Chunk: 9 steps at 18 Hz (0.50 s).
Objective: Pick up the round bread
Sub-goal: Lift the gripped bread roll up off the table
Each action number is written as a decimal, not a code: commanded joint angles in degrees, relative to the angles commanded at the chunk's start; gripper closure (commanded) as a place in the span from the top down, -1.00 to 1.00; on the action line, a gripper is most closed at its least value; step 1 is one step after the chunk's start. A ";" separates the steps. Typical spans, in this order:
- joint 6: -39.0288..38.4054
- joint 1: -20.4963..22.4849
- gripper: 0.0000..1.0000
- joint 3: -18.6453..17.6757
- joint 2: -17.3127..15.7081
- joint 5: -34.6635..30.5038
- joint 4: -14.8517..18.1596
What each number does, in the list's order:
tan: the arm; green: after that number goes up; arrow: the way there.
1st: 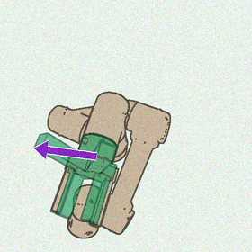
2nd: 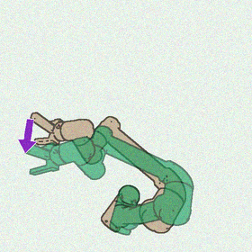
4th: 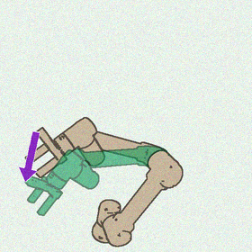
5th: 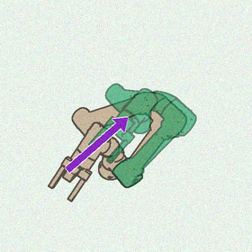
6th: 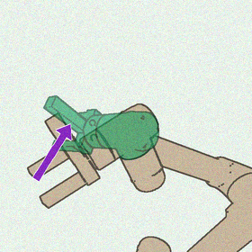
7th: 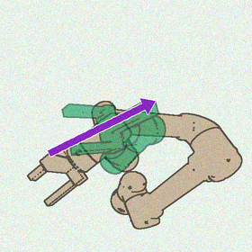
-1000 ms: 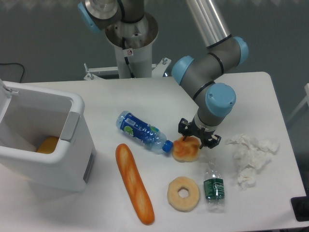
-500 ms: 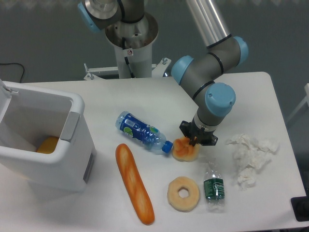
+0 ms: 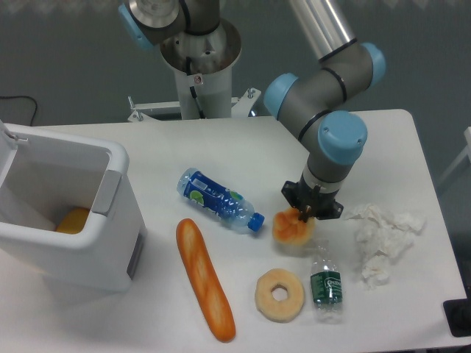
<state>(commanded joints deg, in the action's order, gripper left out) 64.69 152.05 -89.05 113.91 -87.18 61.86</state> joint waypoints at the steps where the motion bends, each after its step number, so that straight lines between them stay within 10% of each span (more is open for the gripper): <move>1: 0.00 0.09 -1.00 1.50 0.00 -0.18 1.49; 9: 0.00 1.93 -1.00 8.35 -0.27 -0.89 6.24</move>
<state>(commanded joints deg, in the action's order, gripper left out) 64.69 153.98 -80.70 113.64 -88.07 68.10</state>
